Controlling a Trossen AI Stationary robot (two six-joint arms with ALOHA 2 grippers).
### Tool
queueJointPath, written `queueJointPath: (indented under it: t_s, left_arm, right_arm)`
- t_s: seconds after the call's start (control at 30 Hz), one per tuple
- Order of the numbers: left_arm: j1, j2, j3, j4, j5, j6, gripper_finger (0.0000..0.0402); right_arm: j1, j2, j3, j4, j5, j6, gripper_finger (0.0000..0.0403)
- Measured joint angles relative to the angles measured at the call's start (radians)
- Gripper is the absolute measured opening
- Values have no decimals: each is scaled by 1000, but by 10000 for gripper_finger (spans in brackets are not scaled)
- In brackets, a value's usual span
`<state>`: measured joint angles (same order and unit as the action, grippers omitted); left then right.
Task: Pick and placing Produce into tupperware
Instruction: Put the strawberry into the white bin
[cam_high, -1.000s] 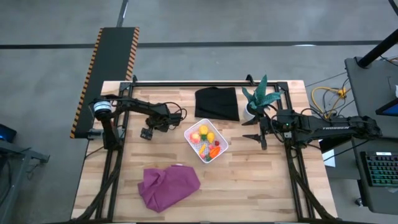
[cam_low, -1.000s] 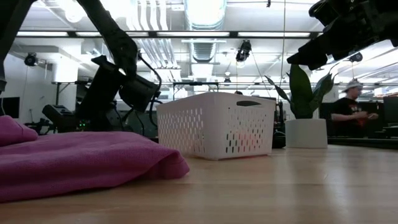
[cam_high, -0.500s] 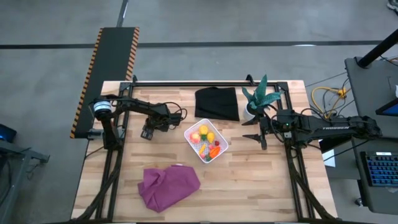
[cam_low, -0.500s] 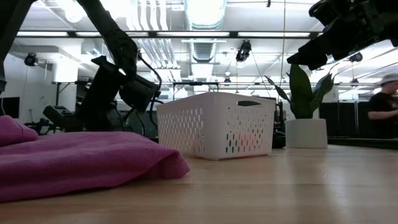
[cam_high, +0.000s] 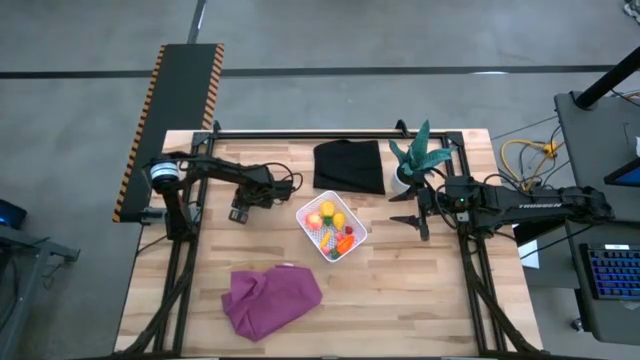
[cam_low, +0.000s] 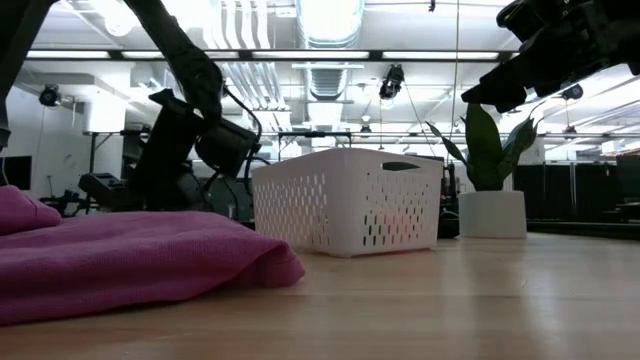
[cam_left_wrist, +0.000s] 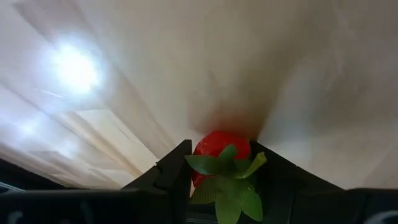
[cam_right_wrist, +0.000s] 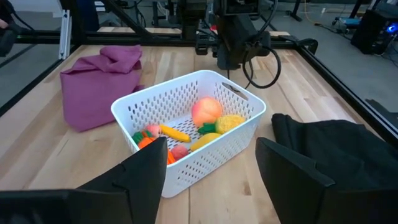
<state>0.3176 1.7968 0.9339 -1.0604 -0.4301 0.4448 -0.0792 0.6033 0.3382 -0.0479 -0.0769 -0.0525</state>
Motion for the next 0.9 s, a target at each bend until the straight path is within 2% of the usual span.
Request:
queueJointPath:
  t_s: [0.17, 0.4, 0.53, 0.8, 0.9]
  left_arm:
    - [1, -35, 16, 24, 3, -20, 118]
    - [1, -163, 42, 14, 7, -50, 118]
    - [-4, -246, 69, 25, 58, -117, 118]
    - [-43, -392, 122, 328, 213, -171, 118]
    - [-43, -436, 120, 459, 312, -188, 118]
  right_arm:
    - [0, 0, 0, 0, 0, 0, 241]
    - [0, 0, 0, 6, 0, 0, 239]
    - [0, -1, 0, 12, 0, 11, 238]
    - [0, -18, 0, 36, 0, 10, 240]
    - [0, -28, 0, 33, 0, 10, 238]
